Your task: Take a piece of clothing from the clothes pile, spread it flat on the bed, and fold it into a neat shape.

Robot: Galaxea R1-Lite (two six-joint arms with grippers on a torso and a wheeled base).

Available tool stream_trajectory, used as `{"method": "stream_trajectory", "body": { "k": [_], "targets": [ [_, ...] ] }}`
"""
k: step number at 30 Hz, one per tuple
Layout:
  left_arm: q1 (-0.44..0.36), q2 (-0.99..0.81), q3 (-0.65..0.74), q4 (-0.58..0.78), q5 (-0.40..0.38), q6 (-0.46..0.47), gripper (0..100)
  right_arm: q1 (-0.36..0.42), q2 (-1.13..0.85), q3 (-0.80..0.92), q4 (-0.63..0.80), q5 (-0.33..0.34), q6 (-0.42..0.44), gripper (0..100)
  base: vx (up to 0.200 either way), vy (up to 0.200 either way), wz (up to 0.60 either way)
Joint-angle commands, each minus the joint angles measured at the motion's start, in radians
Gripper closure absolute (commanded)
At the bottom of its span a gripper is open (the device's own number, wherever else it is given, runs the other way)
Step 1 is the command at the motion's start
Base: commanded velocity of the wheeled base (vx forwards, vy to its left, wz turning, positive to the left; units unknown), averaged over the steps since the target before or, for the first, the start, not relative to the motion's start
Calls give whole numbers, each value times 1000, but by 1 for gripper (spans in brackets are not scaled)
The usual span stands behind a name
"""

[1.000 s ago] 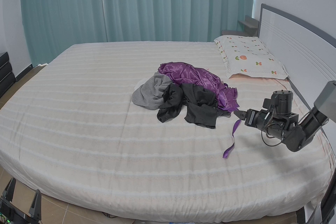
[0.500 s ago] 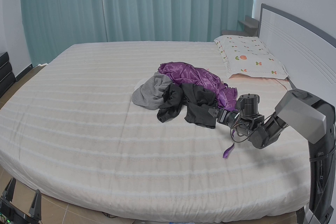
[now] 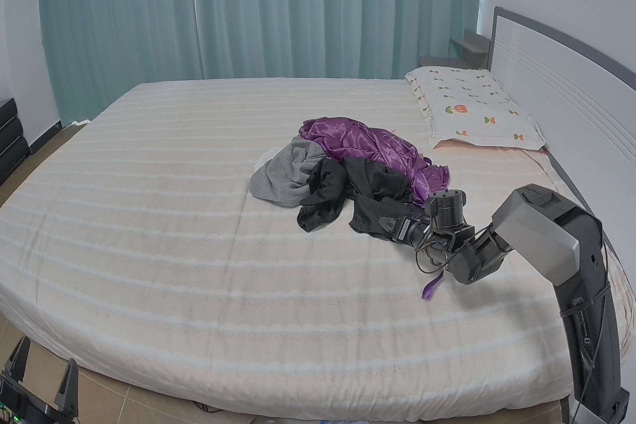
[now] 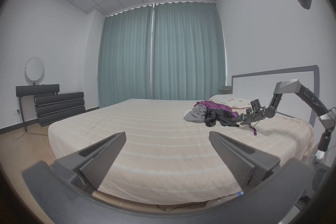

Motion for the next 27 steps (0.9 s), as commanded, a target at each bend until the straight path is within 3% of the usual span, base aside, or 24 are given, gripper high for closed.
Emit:
{"method": "stream_trajectory", "body": {
  "k": [1,14,15,22,27],
  "targets": [
    [0,-18,18,0,1,0,0,4,62,-69,11,-1,2,0,0,0,0],
    [0,-18,18,0,1,0,0,7,148,-224,60,-27,2,0,0,0,0],
    [0,-18,18,0,1,0,0,7,153,-235,65,-27,2,100,0,0,0],
    [0,-18,18,0,1,0,0,9,150,-248,95,-30,11,100,0,0,0],
    [0,-18,18,0,1,0,0,9,68,-181,92,-28,100,100,0,0,0]
  ]
}}
